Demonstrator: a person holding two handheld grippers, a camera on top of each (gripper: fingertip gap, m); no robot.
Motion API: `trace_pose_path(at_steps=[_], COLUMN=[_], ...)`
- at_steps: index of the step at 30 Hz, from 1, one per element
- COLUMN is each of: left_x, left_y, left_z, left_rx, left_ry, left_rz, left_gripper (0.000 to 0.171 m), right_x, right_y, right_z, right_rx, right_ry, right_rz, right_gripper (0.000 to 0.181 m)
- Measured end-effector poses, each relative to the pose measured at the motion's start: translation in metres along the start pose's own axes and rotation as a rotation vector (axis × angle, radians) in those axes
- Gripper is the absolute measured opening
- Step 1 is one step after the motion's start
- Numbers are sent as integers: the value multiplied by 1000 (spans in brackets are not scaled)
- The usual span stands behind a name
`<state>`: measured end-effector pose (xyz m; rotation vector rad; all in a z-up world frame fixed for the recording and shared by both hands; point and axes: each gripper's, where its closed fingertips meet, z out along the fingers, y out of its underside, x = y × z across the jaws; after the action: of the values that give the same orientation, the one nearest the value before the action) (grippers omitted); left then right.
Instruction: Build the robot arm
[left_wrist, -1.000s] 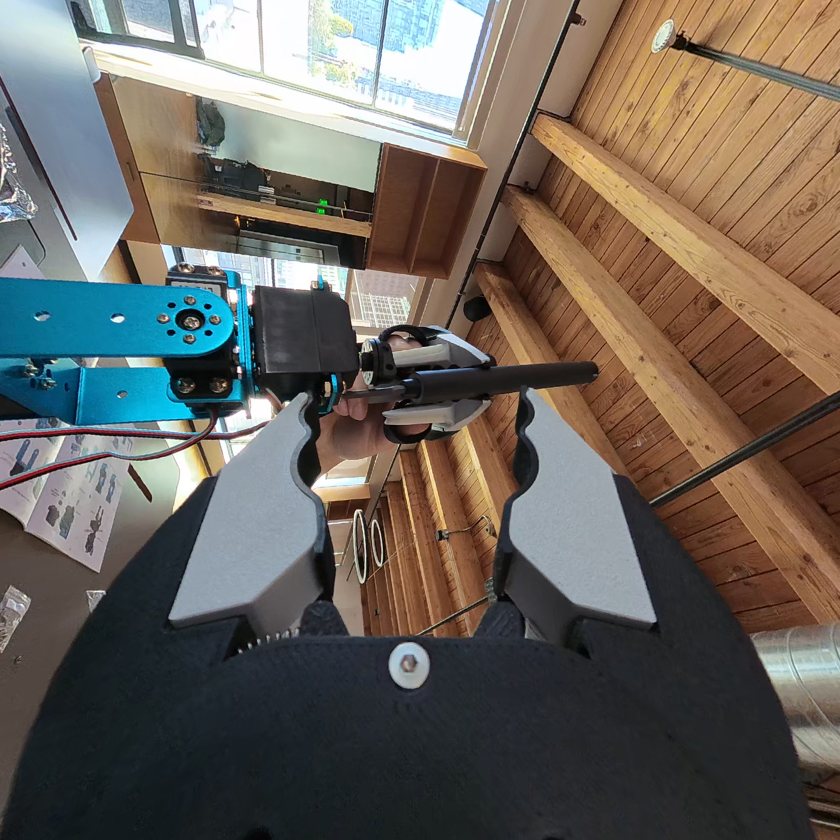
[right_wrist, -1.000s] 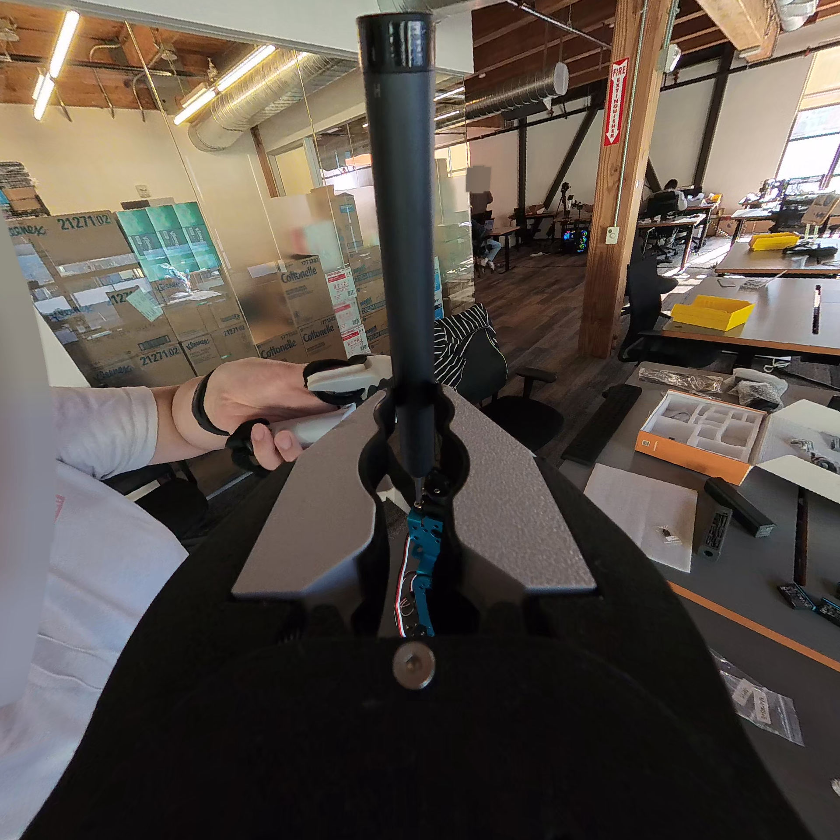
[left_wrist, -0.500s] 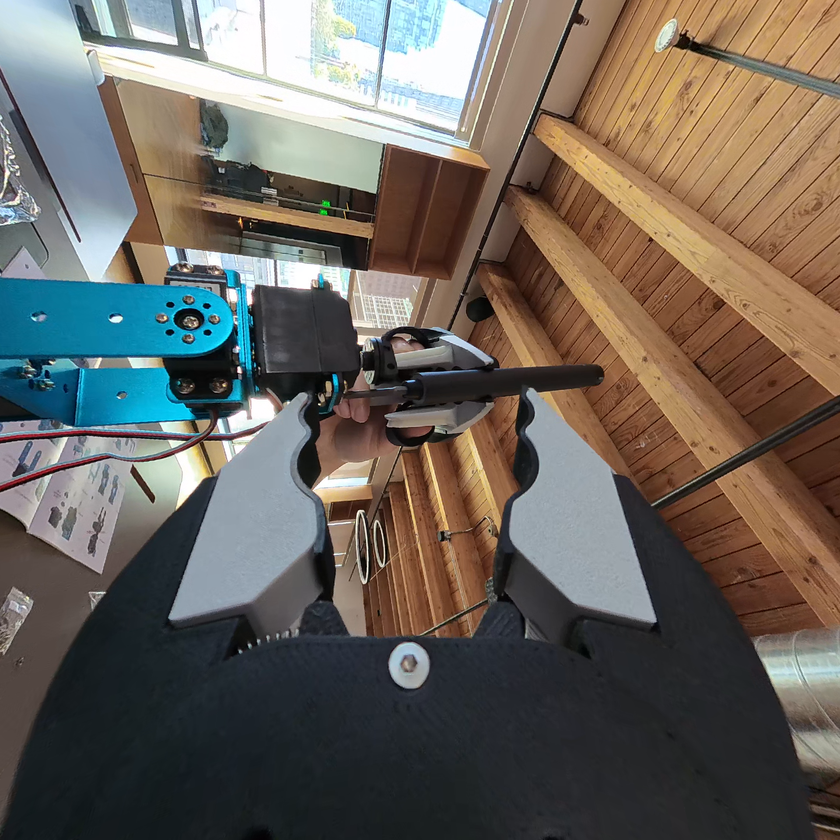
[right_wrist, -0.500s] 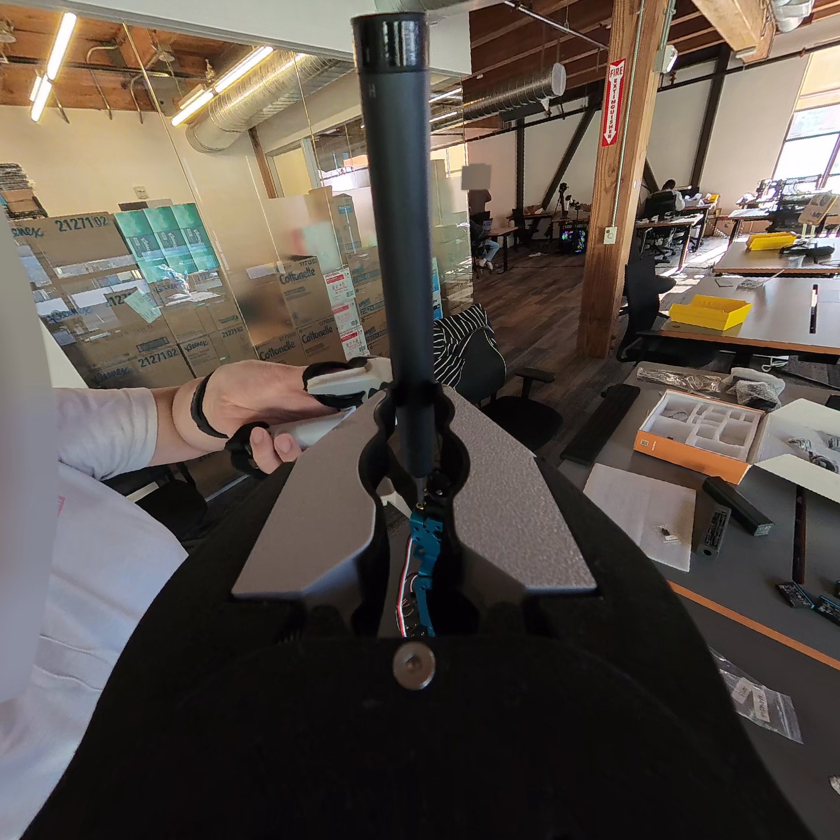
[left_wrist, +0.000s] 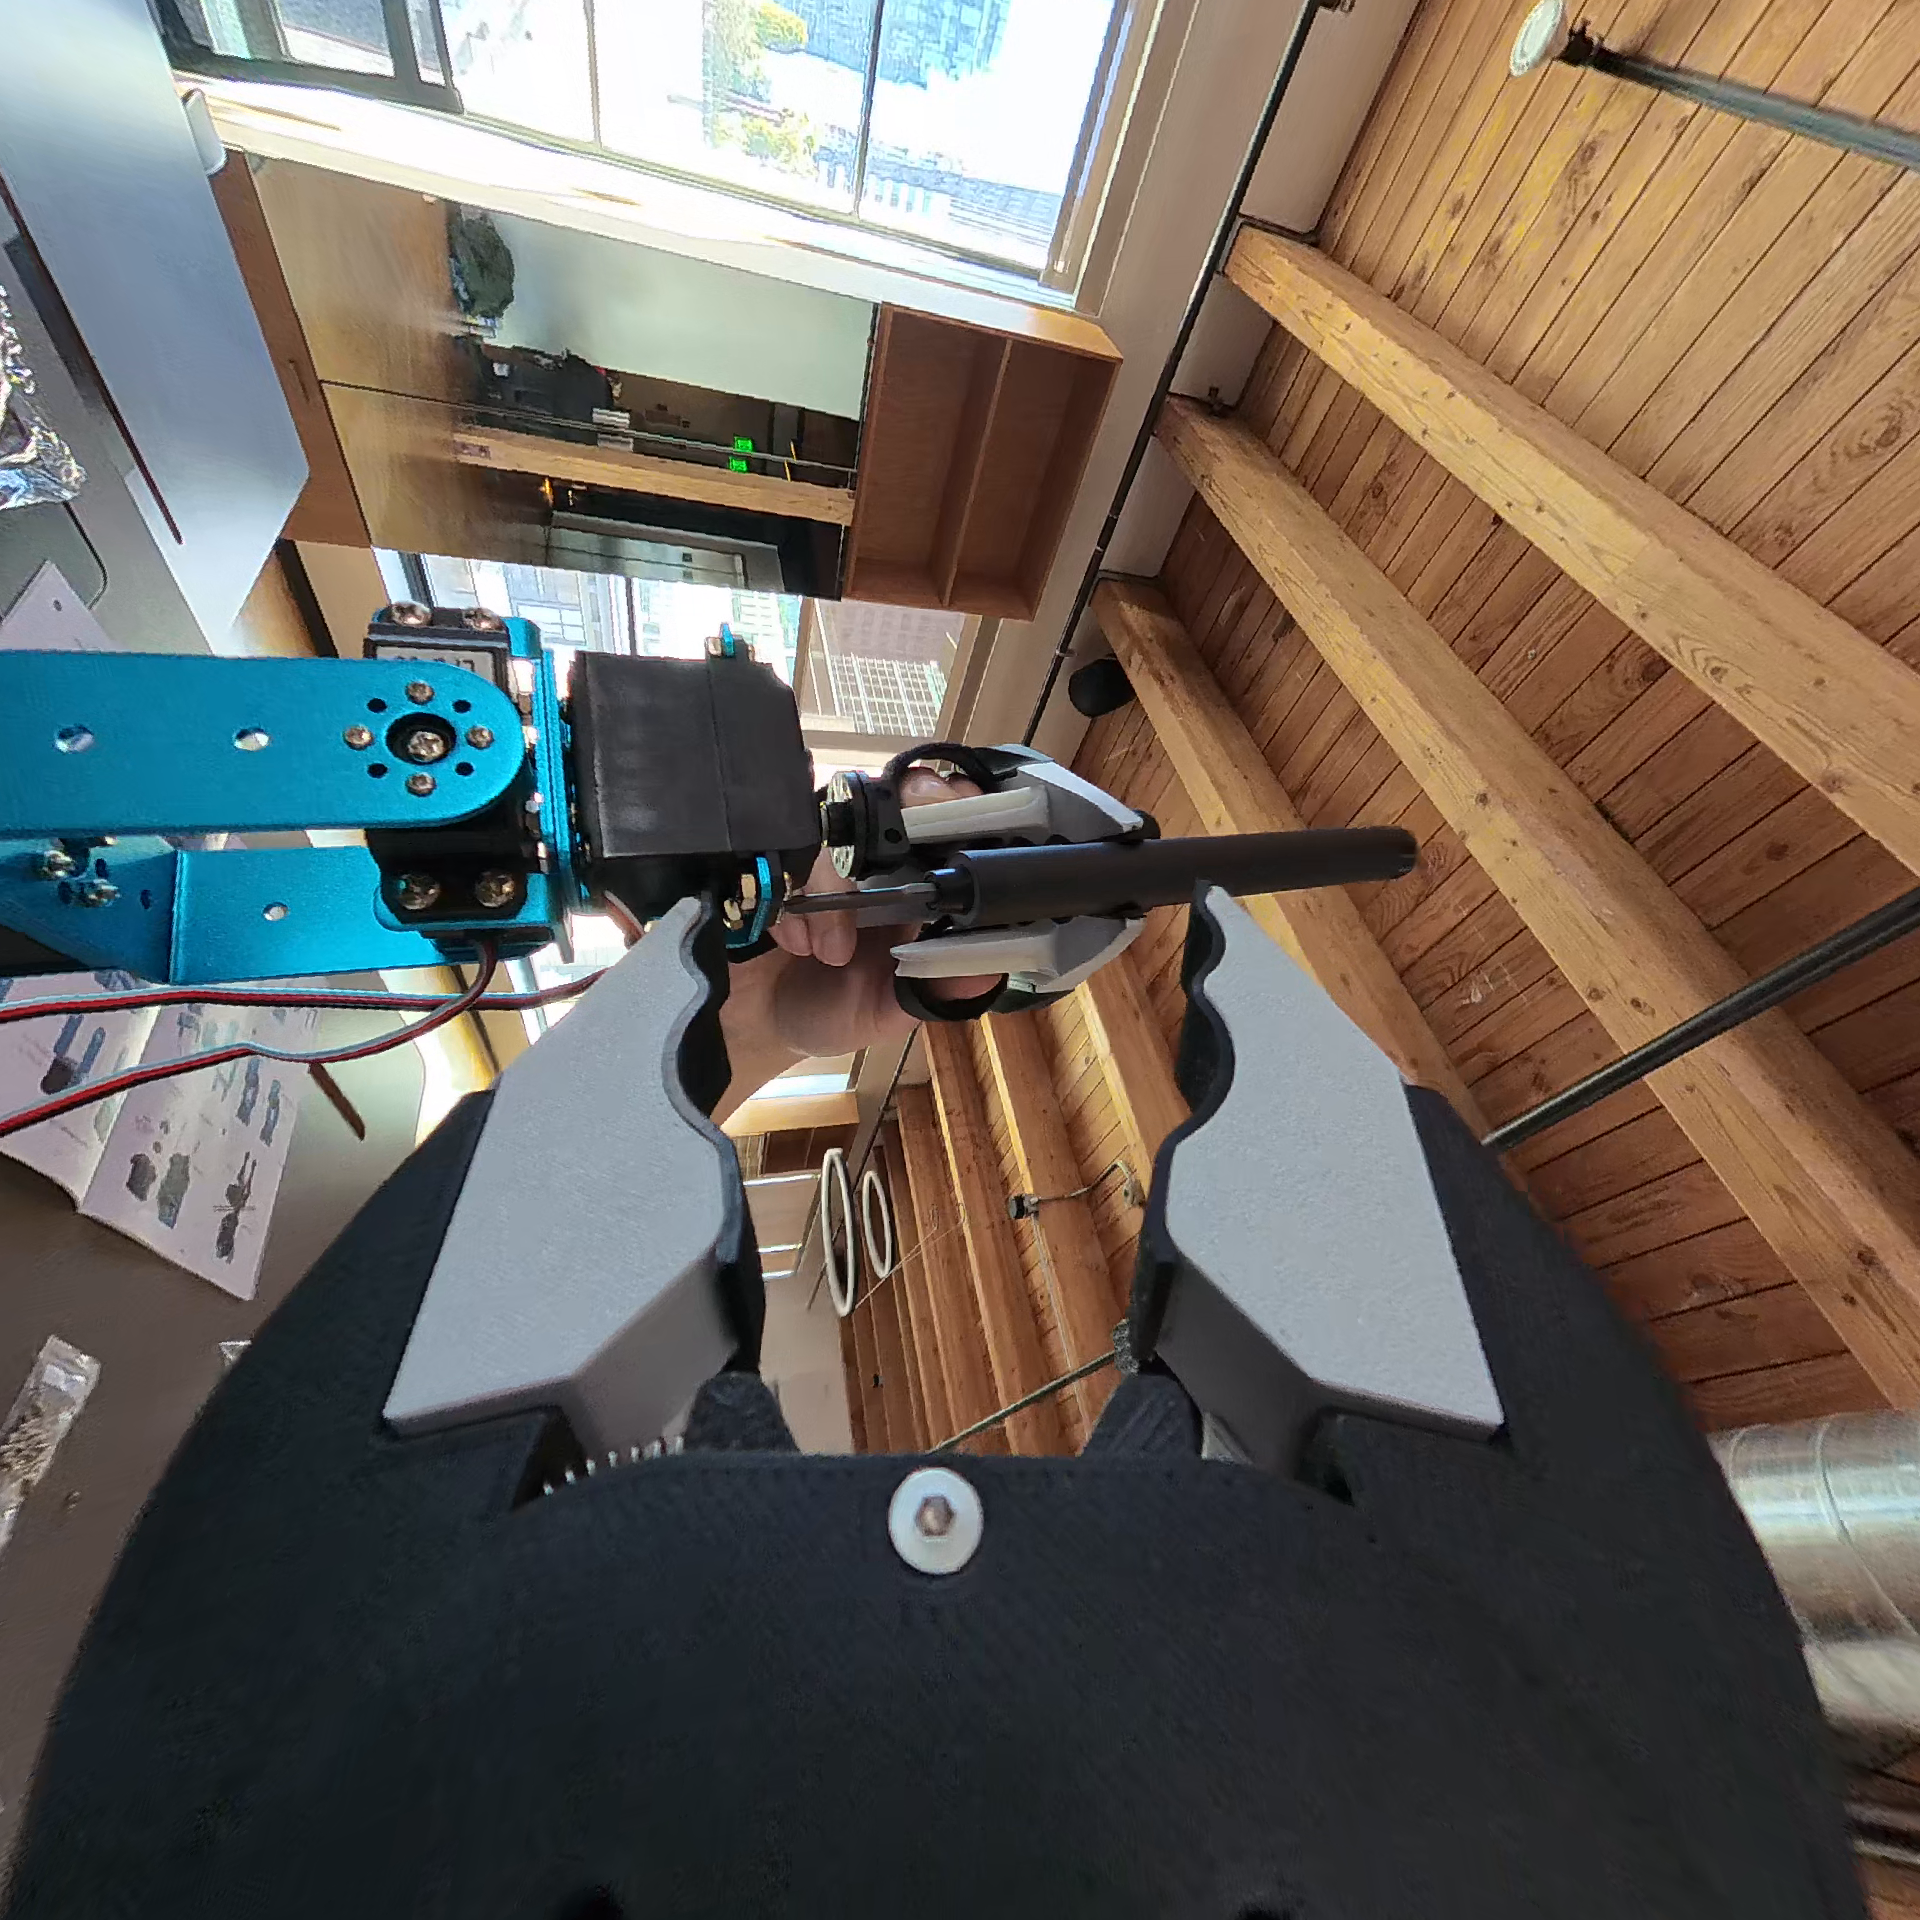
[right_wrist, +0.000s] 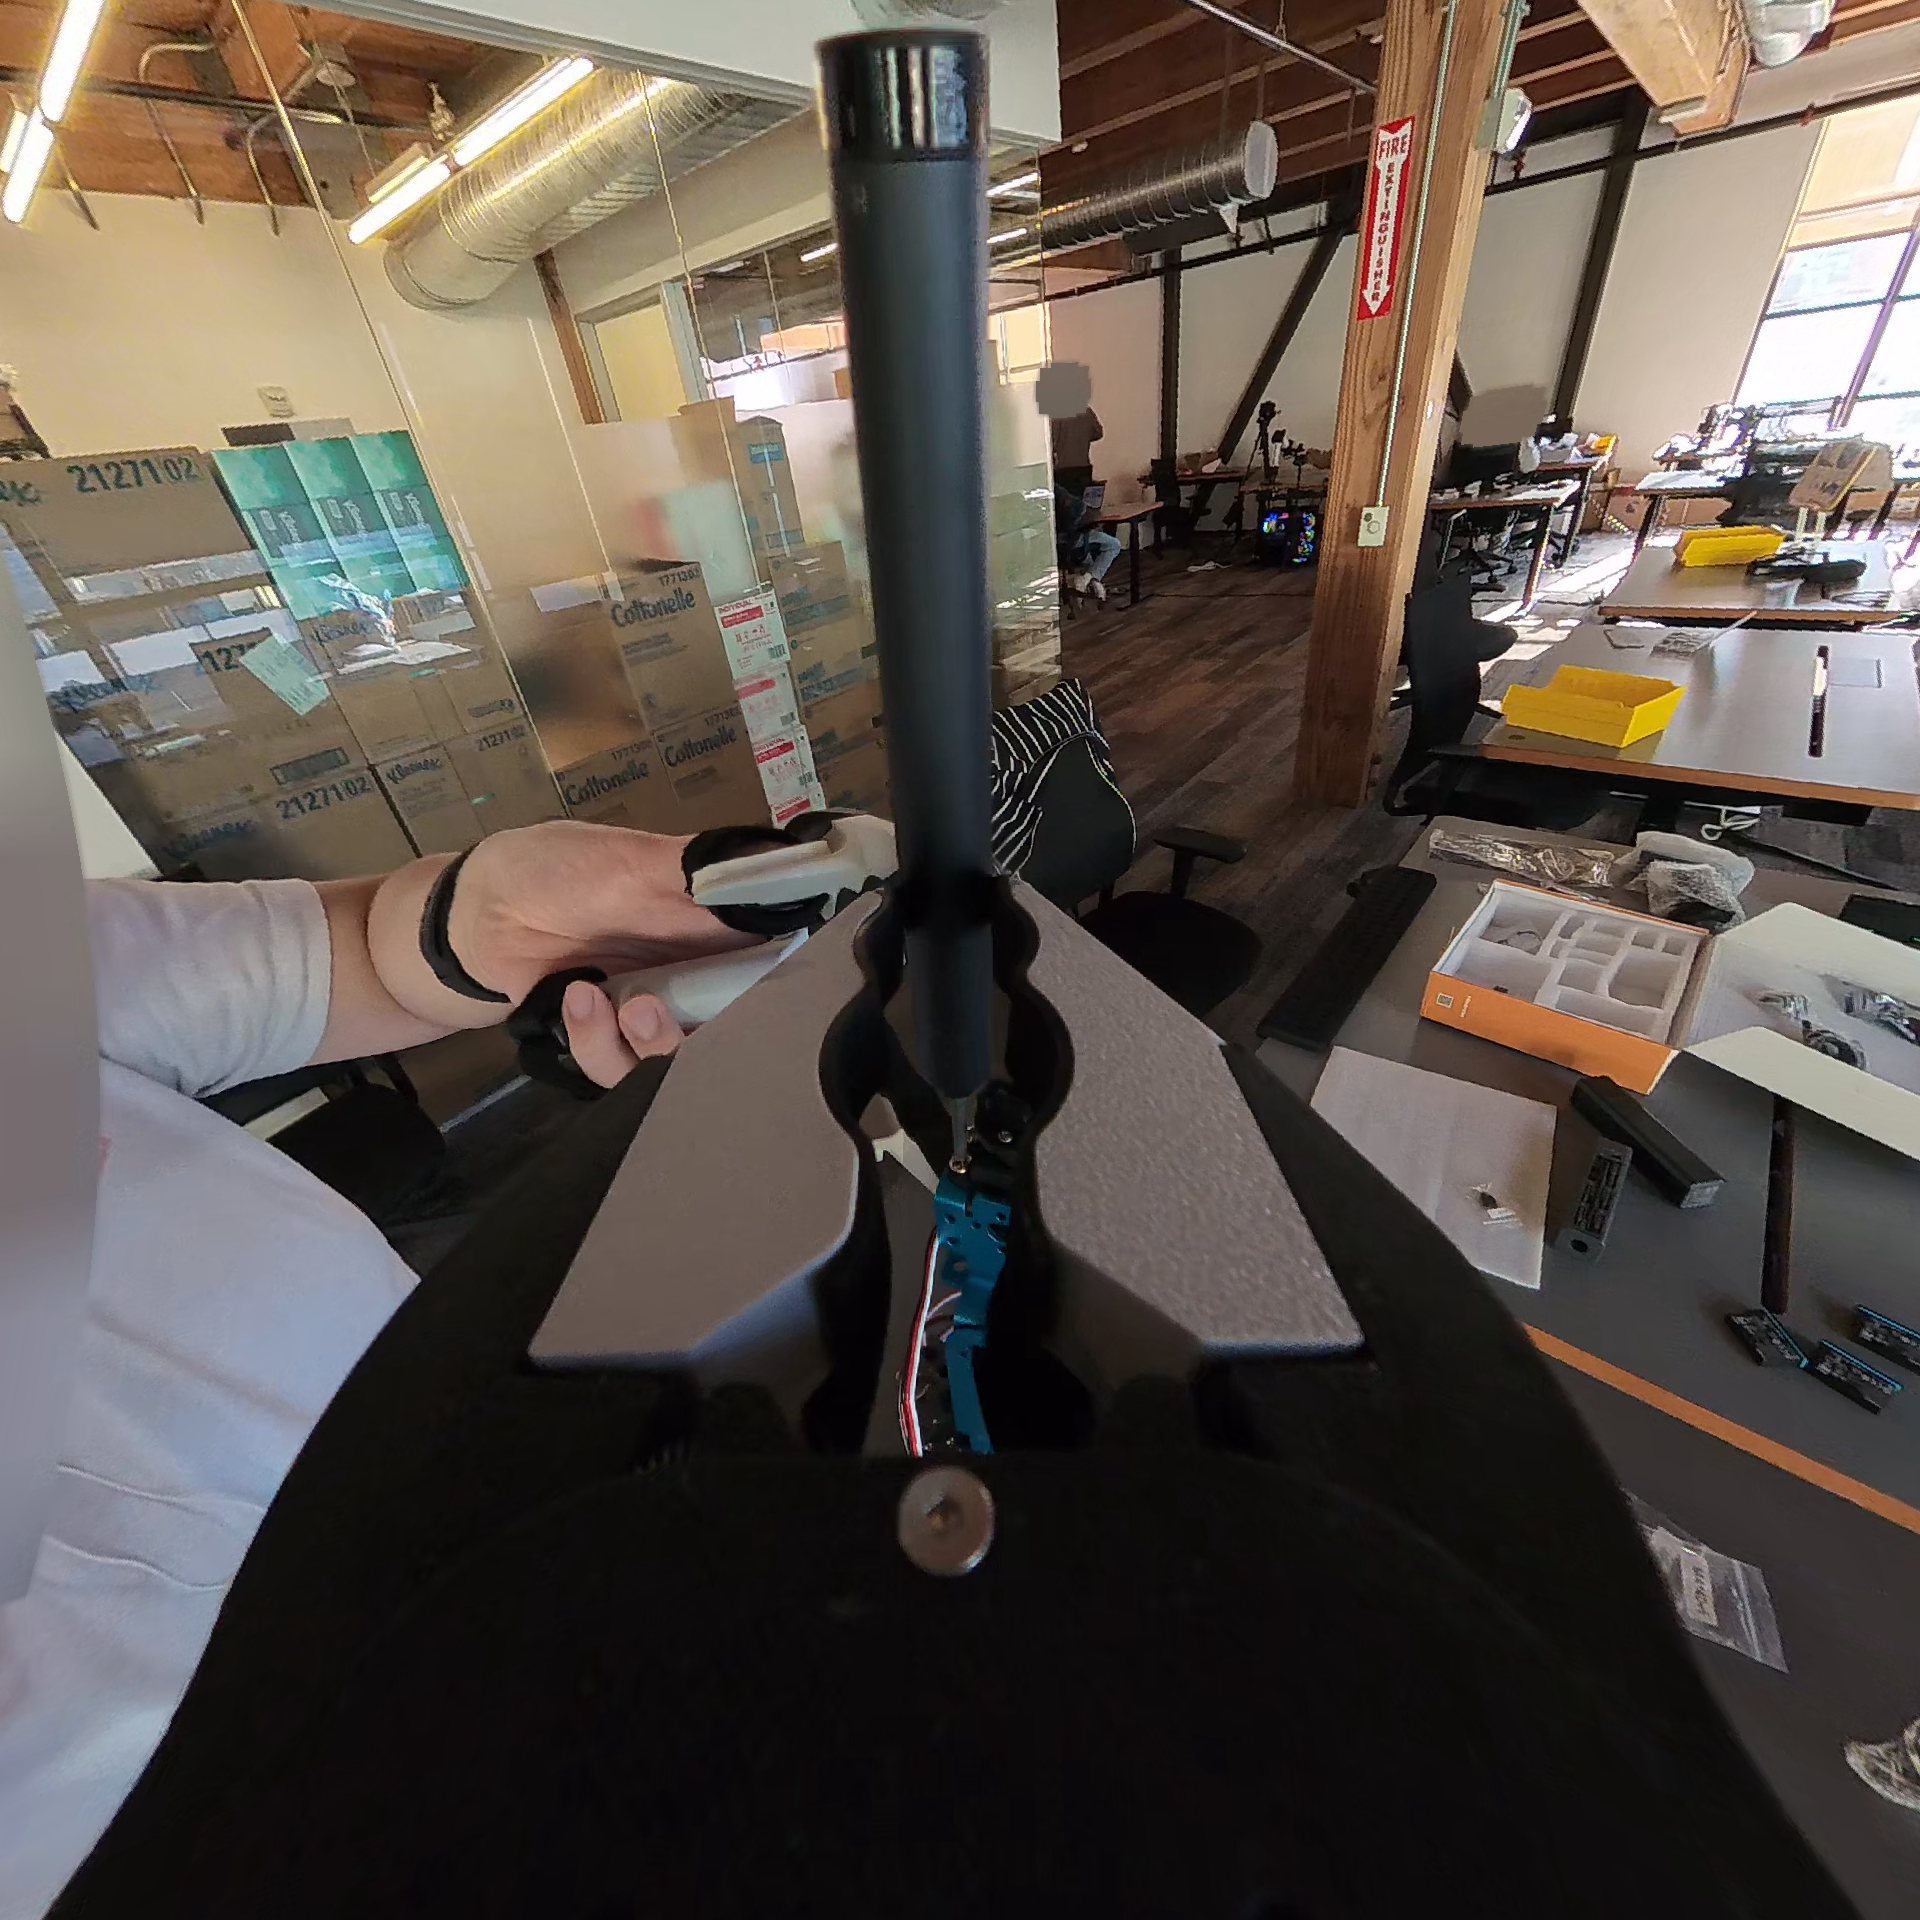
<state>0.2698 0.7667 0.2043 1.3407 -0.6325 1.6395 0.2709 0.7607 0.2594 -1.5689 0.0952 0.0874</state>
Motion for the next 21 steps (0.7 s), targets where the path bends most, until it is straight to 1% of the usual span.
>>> trace_pose_path(at_steps=[9,21], left_x=[0,0], left_y=[2,1], left_z=[0,0], left_rx=[-24,-20], left_ry=[2,4], left_rz=[26,11], left_gripper=[88,87], right_x=[-5,-8], right_y=[0,0], right_z=[7,8], right_rx=[-30,-23], right_ry=[28,10], right_rz=[-48,-58], right_gripper=[16,16])
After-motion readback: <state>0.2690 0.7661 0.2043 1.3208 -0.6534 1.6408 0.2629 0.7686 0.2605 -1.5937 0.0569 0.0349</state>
